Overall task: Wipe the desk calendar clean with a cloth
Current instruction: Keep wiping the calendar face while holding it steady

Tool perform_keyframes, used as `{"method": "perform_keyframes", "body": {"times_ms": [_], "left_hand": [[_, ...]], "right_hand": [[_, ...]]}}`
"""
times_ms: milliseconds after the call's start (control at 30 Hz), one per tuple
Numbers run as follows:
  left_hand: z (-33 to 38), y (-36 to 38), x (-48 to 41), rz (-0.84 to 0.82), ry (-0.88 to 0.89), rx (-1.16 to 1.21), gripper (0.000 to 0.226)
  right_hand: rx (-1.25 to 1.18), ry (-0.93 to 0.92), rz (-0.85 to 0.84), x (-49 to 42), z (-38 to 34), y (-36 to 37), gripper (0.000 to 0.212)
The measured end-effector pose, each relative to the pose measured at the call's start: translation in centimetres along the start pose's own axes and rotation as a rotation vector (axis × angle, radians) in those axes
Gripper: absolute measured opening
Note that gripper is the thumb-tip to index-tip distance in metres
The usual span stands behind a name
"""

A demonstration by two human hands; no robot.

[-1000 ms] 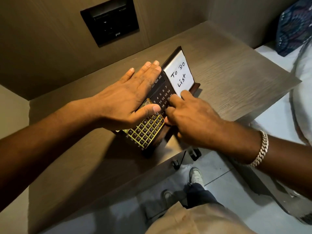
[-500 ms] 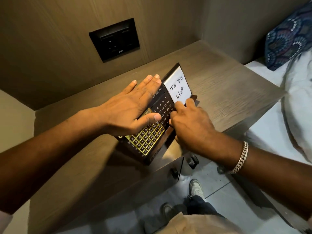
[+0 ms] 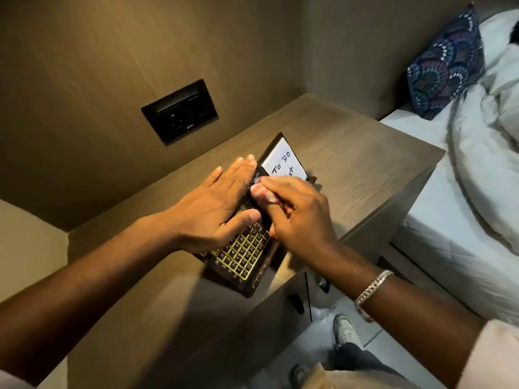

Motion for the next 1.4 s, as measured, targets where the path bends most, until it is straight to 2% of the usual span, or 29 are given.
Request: {"method": "perform_keyframes", "body": {"times_ms": [67, 133, 333, 467, 533, 767, 933, 1067, 1133, 1233, 1333, 1400], "left_hand": [[-0.2, 0.3, -0.1, 0.008, -0.003, 0.059, 0.088], [-0.3, 0.5, 0.0, 0.024, -0.014, 0.15, 0.09], [-0.3, 0.3, -0.1, 0.037, 0.023, 0.162, 0.085], [-0.5, 0.6, -0.2, 0.03, -0.002, 0.165, 0.09], [-0.6, 0.6, -0.3, 0.048, -0.013, 0.181, 0.092], [-0.4, 0.3, -0.2, 0.05, -0.001, 0.171, 0.093], [-0.6, 0.4, -0.2, 0.058, -0.028, 0.236, 0.097], [-0.5, 0.4, -0.2, 0.06, -0.017, 0.23, 0.093], [-0.4, 0.2, -0.3, 0.059, 0.001, 0.209, 0.092], [-0.4, 0.2, -0.3, 0.048, -0.001, 0.18, 0.095], [-0.4, 0.3, -0.4, 0.055, -0.017, 0.193, 0.099], [-0.4, 0.4, -0.4, 0.058, -0.021, 0.19, 0.098]], "right_hand": [[0.154, -0.007, 0.031, 1.2, 0.6, 0.8, 0.039], [0.202, 0.008, 0.08, 2.2, 1.2, 0.8, 0.038], [-0.081, -0.008, 0.046, 1.3, -0.8, 0.6, 0.029], [0.074, 0.038, 0.063, -0.7, 1.2, 0.3, 0.03], [0.077, 0.064, 0.052, -0.1, 2.8, 0.3, 0.029], [0.023, -0.074, -0.062, -0.8, -0.4, 1.1, 0.027], [0.166, 0.078, -0.023, -0.9, 2.6, 1.0, 0.031], [0.051, 0.005, -0.094, 1.1, 0.7, 1.9, 0.028], [0.004, -0.04, -0.077, -0.4, -0.7, 1.4, 0.027], [0.051, 0.008, 0.007, -2.6, 0.3, 0.3, 0.026], [0.156, 0.093, -0.018, -1.1, 2.8, 0.9, 0.029], [0.12, 0.062, -0.04, 0.4, 2.6, 1.4, 0.029]]}}
Point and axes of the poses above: each hand's wrist, its own x-axis away from the middle knuckle, its own y-axis out of the palm, z = x × y, the point moved 10 cm from there along -x, towards the middle knuckle, and after that the axes turned 13 degrees about y, right-handed, at the moved point
